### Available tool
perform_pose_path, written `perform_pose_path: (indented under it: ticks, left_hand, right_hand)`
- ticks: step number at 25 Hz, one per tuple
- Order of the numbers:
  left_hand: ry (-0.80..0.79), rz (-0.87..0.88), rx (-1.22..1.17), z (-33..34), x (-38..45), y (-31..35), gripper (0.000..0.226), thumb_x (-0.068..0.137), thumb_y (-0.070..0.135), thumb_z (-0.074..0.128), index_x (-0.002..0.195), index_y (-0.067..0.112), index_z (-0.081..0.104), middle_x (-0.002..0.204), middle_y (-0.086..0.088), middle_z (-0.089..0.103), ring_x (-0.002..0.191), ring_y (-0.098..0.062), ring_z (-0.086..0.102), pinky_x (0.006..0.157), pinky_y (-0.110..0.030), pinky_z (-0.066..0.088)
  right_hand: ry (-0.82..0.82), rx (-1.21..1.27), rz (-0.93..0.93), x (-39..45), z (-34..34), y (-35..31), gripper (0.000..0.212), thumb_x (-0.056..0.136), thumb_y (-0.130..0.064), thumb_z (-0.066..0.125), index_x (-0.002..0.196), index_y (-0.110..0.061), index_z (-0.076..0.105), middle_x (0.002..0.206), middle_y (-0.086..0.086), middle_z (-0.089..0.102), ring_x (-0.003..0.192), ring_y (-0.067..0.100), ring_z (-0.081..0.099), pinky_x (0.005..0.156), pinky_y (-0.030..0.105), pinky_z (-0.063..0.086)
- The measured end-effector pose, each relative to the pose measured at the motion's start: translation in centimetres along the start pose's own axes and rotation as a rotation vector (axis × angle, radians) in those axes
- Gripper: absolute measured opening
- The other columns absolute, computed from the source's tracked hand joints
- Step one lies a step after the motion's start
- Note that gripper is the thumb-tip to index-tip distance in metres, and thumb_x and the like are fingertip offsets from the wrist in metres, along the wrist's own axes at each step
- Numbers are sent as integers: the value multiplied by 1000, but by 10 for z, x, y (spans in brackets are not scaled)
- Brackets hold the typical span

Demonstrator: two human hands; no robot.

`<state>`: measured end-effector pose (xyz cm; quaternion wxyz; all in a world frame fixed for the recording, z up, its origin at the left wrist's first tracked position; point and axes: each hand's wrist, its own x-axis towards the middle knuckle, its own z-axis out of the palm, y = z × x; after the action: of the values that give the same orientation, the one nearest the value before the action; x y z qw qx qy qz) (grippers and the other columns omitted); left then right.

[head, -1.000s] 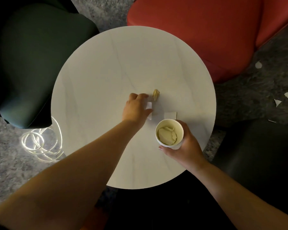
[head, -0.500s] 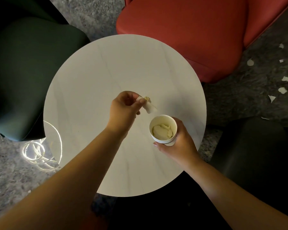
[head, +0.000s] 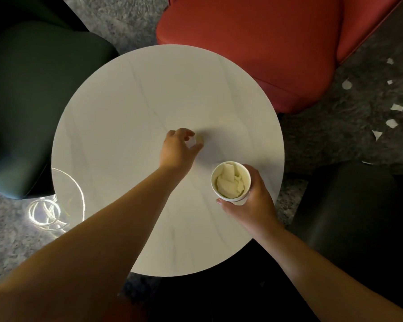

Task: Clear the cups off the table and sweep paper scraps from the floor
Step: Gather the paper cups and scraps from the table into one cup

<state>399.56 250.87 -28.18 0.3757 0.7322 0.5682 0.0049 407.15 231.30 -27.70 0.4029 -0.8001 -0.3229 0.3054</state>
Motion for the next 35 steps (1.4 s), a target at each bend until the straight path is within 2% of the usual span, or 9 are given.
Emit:
perform_pose_path:
  ticks: [2,6,11,16,19,26,30,32,35]
  left_hand:
    - [-1,-33,66,14,12,4,33,84,41,66,110,23,61,113,4,51,83,-14,51,70,-25,37]
    - [16,-17,156,21,19,8,19,86,34,66,97,19,64,110,-2,54,77,-21,52,67,-26,37]
    - [-239,166,37,23,-12,10,12,81,25,73,79,26,61,75,13,60,80,-18,61,68,-24,45]
    - [-286,279,294,43,-30,11,29,84,24,66,111,24,57,88,9,57,86,-20,57,68,-27,41]
    - [-238,280,344,49,-30,9,30,84,25,67,112,21,58,93,6,54,89,-22,56,67,-26,35]
    - [-237,99,128,33,-30,11,18,77,23,76,83,10,65,80,1,57,74,-21,54,59,-23,36]
    - [-115,19,-253,0,-49,35,20,76,24,79,72,14,62,54,8,60,50,-5,58,46,-10,38]
    - [-69,89,-412,-17,-67,57,19,74,27,80,71,20,62,52,12,60,45,-1,54,46,-8,38]
    - [-216,276,-212,-34,-91,81,19,71,30,80,72,26,61,64,16,61,55,3,54,51,-5,38]
  right_hand:
    - [4,19,57,-4,-6,6,80,56,-32,88,115,-55,38,115,-31,49,106,-16,47,81,-2,36]
    - [17,43,88,-8,-15,12,79,58,-29,88,116,-49,40,115,-22,53,106,-10,49,83,-1,36]
    - [62,72,76,-12,-22,16,78,56,-22,89,115,-46,43,113,-22,53,106,-11,51,84,0,37]
    - [50,76,70,-13,-27,18,79,57,-21,89,113,-50,42,116,-28,51,107,-14,49,83,0,37]
    - [56,67,80,-12,-29,19,80,56,-22,89,115,-46,41,115,-30,50,106,-17,47,83,-2,35]
    - [69,74,71,-12,-31,21,79,56,-21,89,116,-45,42,112,-31,52,105,-16,48,81,-2,35]
    - [61,43,31,-4,-34,16,79,57,-22,89,118,-43,42,114,-27,51,108,-6,50,84,3,40]
    - [56,30,12,1,-35,10,79,58,-23,89,118,-43,41,114,-24,52,108,-3,51,85,9,42]
    - [17,32,-9,8,-31,-4,74,60,-27,85,118,-43,43,115,-22,55,108,0,55,84,12,44]
